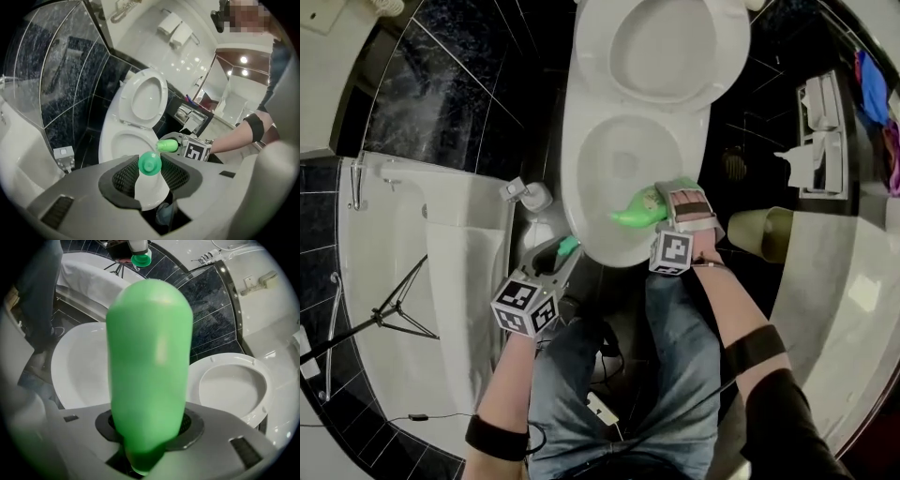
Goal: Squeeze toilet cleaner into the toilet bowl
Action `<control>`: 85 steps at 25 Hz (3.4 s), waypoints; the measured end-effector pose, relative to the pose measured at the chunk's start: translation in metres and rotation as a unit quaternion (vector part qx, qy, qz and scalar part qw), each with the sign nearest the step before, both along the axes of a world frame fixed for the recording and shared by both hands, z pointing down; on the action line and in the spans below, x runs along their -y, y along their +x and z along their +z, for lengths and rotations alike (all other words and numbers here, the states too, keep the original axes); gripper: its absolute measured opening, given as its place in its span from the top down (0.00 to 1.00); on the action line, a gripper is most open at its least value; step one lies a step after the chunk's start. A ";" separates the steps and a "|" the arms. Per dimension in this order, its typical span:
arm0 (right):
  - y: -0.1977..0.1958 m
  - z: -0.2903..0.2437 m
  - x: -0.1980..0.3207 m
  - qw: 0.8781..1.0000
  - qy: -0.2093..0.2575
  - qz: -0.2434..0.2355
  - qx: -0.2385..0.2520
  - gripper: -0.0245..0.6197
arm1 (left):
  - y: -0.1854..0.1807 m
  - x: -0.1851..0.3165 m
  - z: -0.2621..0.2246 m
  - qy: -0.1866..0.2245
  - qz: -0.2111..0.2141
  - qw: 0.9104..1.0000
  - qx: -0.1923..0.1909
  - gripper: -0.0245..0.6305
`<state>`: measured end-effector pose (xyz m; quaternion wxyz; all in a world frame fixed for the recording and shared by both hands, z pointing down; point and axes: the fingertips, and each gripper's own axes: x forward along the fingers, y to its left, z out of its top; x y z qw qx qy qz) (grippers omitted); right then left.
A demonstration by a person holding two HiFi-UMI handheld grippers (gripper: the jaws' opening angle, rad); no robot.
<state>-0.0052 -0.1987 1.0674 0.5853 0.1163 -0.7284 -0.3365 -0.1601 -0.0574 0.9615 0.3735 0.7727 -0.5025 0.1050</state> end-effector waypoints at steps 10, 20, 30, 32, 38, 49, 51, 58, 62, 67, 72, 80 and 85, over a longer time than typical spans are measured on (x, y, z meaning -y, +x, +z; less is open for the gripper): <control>0.001 0.053 -0.009 0.998 -0.005 -0.047 -0.036 0.67 | 0.006 0.019 0.044 -0.010 0.014 1.000 -0.005 0.73; 0.004 0.072 -0.004 0.993 0.001 -0.076 -0.086 0.67 | -0.003 0.024 0.060 -0.015 0.000 1.000 -0.012 0.73; 0.012 0.082 -0.004 0.989 -0.020 -0.077 -0.126 0.68 | -0.003 0.033 0.067 -0.019 -0.011 0.999 -0.028 0.73; 0.011 0.083 -0.003 0.988 -0.025 -0.077 -0.130 0.68 | -0.005 0.034 0.067 -0.020 -0.010 0.999 -0.028 0.73; 0.010 0.087 0.000 0.985 -0.029 -0.085 -0.145 0.68 | -0.008 0.040 0.069 -0.022 -0.012 0.999 -0.031 0.73; 0.017 0.084 0.000 0.971 -0.042 -0.112 -0.209 0.68 | -0.006 0.048 0.066 -0.023 -0.022 0.999 -0.042 0.73; 0.015 0.085 0.001 0.972 -0.046 -0.108 -0.205 0.68 | -0.005 0.050 0.065 -0.023 -0.022 0.999 -0.043 0.73; 0.016 0.088 -0.004 0.971 -0.064 -0.107 -0.202 0.68 | -0.009 0.050 0.062 -0.026 -0.025 0.998 -0.042 0.73; 0.015 0.090 -0.005 0.970 -0.073 -0.103 -0.205 0.68 | -0.012 0.051 0.063 -0.026 -0.028 0.998 -0.041 0.73; 0.013 0.093 -0.008 0.969 -0.082 -0.105 -0.209 0.68 | -0.010 0.050 0.064 -0.027 -0.028 0.998 -0.043 0.73; 0.008 0.096 -0.008 0.968 -0.093 -0.102 -0.208 0.68 | -0.014 0.052 0.066 -0.027 -0.032 0.998 -0.042 0.73; -0.003 0.101 0.005 0.967 -0.107 -0.099 -0.209 0.69 | -0.019 0.059 0.068 -0.028 -0.044 0.998 -0.038 0.73; -0.013 0.101 0.019 0.969 -0.107 -0.094 -0.201 0.69 | -0.021 0.066 0.068 -0.027 -0.051 0.998 -0.035 0.73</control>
